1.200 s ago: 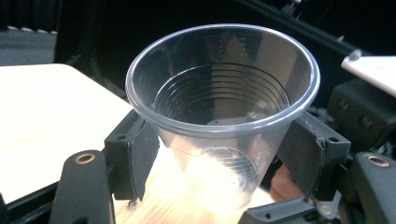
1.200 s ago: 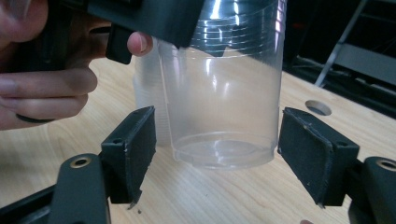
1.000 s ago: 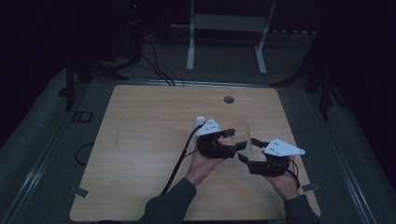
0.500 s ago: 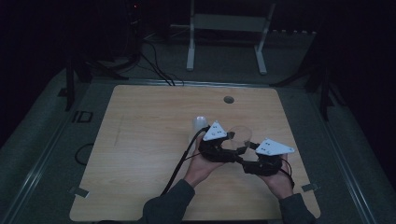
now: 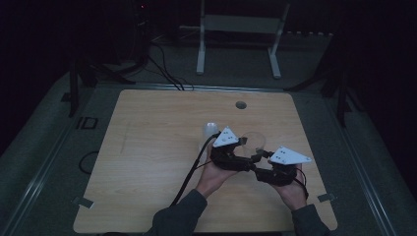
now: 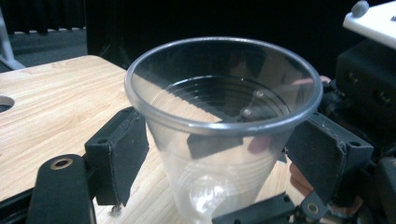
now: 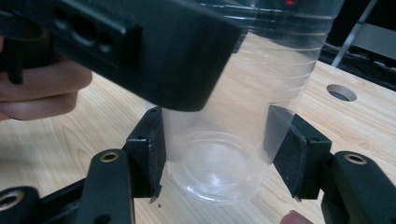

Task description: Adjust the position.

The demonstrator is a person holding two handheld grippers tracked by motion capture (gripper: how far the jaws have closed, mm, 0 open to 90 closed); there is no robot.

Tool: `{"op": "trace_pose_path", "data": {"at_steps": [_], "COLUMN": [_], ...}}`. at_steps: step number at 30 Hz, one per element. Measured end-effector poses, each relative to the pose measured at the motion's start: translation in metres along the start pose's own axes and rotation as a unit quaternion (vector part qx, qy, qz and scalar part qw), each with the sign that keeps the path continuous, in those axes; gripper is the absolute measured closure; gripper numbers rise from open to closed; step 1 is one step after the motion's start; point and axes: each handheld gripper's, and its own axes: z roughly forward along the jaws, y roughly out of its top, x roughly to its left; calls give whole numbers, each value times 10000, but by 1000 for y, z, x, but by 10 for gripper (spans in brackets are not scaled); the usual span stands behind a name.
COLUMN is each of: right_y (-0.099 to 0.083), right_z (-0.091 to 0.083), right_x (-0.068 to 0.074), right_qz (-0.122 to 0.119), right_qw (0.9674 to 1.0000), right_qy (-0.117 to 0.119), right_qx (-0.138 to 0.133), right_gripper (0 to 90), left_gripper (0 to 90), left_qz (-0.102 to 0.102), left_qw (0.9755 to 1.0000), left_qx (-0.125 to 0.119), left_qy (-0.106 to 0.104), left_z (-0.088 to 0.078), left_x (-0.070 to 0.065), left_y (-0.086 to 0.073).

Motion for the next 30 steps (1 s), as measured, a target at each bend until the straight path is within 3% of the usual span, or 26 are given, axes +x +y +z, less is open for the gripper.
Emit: {"op": "trace_pose_path", "data": {"at_steps": [11, 24, 30], "right_y": [-4, -5, -7], "right_z": [1, 1, 0], "right_x": [-1, 2, 1], "right_qz": [233, 126, 183], "right_qw": [9994, 9994, 9992], "right_qy": [214, 305, 340], "right_qx": [-104, -63, -82], "right_gripper": [412, 415, 387], "left_gripper": [212, 234, 264], "left_qz": [-86, 10, 116], "left_qw": [9997, 9997, 9997], "left_qx": [-211, -236, -234], "left_qy": [-55, -10, 34], "left_z": [0, 1, 1], "left_x": [-1, -2, -5], "left_y": [2, 1, 1]}}
